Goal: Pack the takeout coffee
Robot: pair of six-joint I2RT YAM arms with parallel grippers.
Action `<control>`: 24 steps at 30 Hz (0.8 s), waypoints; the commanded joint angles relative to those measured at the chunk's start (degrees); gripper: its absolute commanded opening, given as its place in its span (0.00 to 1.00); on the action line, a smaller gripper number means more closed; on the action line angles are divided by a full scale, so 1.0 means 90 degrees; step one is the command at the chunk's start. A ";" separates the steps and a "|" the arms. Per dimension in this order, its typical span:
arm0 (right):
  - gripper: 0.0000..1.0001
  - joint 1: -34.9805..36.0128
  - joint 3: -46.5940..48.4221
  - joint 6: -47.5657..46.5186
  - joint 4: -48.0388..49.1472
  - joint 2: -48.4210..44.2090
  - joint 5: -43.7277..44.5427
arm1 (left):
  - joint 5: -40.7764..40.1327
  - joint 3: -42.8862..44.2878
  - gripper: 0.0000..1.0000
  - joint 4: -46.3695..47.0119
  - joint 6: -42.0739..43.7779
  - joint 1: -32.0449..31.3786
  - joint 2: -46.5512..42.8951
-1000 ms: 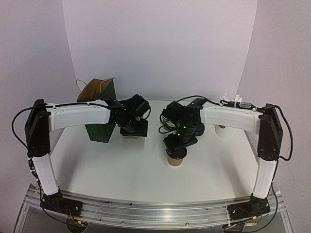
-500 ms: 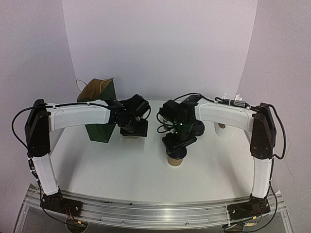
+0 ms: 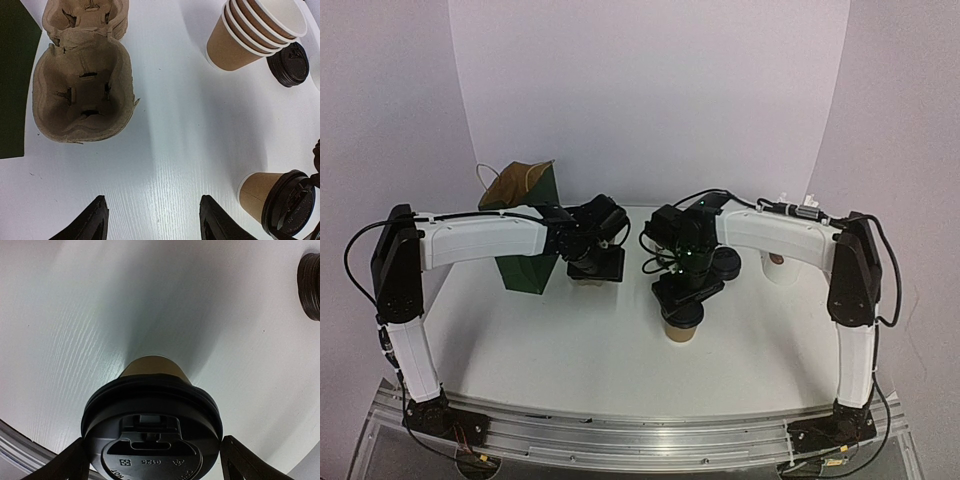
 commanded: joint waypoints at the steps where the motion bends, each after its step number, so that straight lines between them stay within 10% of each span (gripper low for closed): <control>1: 0.89 -0.0025 0.0162 -0.0015 -0.0266 0.0189 0.0202 | -0.0040 0.0374 0.61 0.0015 0.0092 0.0013 0.0050; 24: 0.89 -0.0046 0.0545 0.0048 -0.0385 -0.0233 0.0086 | -0.0079 0.0425 0.61 -0.0050 0.0087 0.0015 0.0065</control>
